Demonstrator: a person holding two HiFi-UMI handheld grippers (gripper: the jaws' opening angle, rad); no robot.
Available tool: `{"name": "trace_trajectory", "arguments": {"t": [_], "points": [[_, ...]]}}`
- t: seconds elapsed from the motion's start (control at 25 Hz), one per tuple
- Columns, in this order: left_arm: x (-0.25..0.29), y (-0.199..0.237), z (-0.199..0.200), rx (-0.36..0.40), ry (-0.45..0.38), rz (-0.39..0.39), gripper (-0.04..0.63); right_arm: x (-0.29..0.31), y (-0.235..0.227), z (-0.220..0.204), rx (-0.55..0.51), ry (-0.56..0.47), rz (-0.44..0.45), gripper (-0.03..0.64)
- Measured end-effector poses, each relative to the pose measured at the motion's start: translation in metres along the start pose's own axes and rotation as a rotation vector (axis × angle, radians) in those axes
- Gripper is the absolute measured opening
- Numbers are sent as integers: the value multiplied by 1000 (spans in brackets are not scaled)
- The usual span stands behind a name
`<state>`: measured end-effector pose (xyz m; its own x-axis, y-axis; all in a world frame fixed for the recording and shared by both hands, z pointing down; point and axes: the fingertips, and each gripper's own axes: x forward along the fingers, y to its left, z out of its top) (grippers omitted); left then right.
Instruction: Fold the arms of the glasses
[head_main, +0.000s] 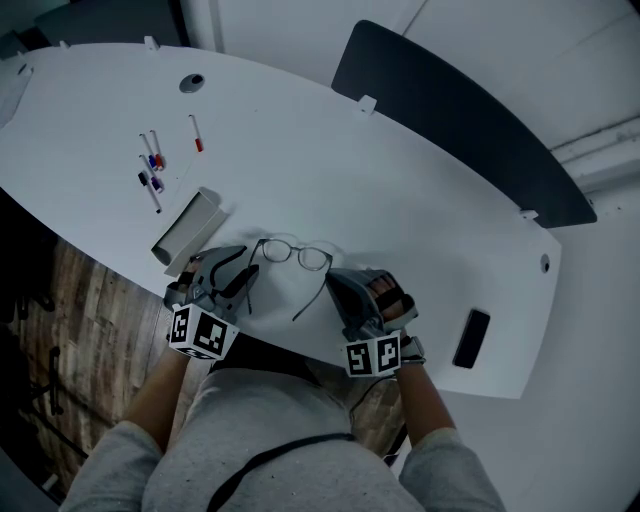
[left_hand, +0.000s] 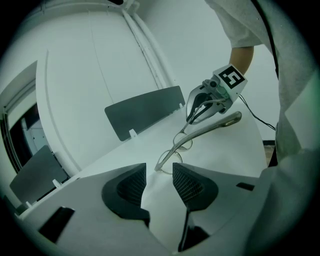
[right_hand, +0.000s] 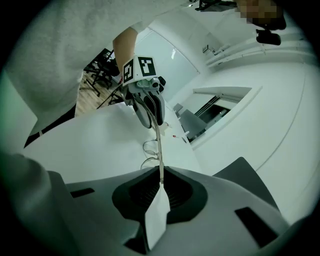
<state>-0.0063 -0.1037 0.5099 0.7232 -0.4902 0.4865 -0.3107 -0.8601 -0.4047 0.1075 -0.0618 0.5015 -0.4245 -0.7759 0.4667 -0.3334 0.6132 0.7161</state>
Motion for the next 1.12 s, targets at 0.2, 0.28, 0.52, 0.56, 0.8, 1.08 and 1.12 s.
{"name": "trace_trajectory", "arguments": {"t": [0.2,0.28,0.52,0.56,0.8,1.08,1.12], "points": [[-2,-5,13,21,-52,-22,164,-2,7,4,71,-20,80,36],[-3,-7,17,24,-65,-31,164,-3,9,6,105,-26,113,36],[-10,-9,20,-17,-85,-48,164,-4,15,6,235,-36,219,37],[-12,-10,20,-29,-90,-54,164,-4,16,7,258,-39,239,37],[-15,-14,25,-51,-116,-86,152,-1,20,4,350,-55,307,36],[-14,-13,31,-73,-136,-104,129,4,21,0,398,-54,419,37],[-14,-13,33,-77,-141,-106,118,4,21,-1,405,-53,430,37]]}}
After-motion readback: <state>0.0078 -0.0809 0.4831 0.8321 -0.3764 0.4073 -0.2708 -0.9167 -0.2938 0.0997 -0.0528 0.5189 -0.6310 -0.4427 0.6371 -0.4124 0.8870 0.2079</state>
